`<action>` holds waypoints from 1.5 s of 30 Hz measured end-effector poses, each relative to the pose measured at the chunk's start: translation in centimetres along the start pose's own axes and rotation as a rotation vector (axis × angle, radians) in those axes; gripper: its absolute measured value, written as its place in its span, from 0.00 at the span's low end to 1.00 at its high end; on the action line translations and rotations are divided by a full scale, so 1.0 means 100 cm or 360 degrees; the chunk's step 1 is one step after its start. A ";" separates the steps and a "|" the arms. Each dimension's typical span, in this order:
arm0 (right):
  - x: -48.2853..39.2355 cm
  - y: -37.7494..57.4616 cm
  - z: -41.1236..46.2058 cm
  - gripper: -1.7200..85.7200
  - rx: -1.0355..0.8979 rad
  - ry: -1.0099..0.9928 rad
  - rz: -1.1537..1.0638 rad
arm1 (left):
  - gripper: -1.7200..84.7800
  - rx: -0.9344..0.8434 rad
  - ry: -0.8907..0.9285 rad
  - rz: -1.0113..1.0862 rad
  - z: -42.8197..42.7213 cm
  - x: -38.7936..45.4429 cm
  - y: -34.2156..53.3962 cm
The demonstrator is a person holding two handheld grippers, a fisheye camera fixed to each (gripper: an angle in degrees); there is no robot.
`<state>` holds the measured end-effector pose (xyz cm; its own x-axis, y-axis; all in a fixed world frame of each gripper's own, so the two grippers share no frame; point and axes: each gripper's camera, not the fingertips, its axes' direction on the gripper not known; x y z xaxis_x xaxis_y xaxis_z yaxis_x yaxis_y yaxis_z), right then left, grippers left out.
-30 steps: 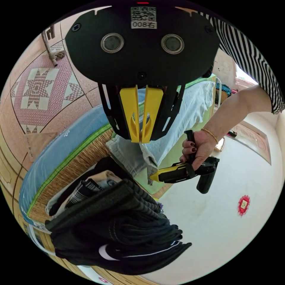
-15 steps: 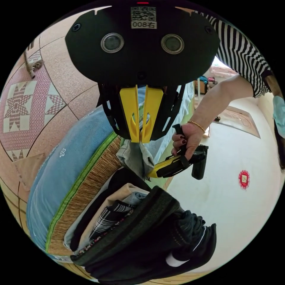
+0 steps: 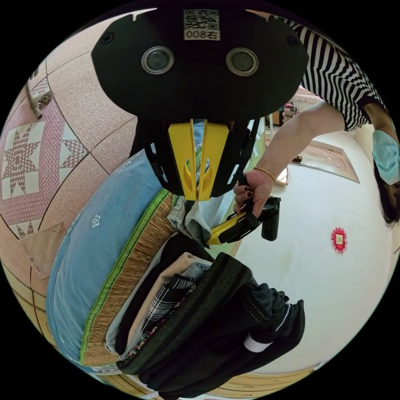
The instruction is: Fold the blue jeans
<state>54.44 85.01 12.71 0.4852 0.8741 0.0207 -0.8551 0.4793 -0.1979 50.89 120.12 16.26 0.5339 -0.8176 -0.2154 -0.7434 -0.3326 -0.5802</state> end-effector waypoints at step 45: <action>-0.395 0.065 0.406 0.06 -0.1081 -0.0452 -0.1227 | 0.12 0.0321 -0.0956 -0.0744 -0.468 -0.054 0.500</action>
<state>22.32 56.74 50.35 0.7166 0.3814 0.5840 -0.0112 0.8434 -0.5371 -7.97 85.92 25.18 0.9422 -0.2009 -0.2682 -0.3315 -0.4407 -0.8342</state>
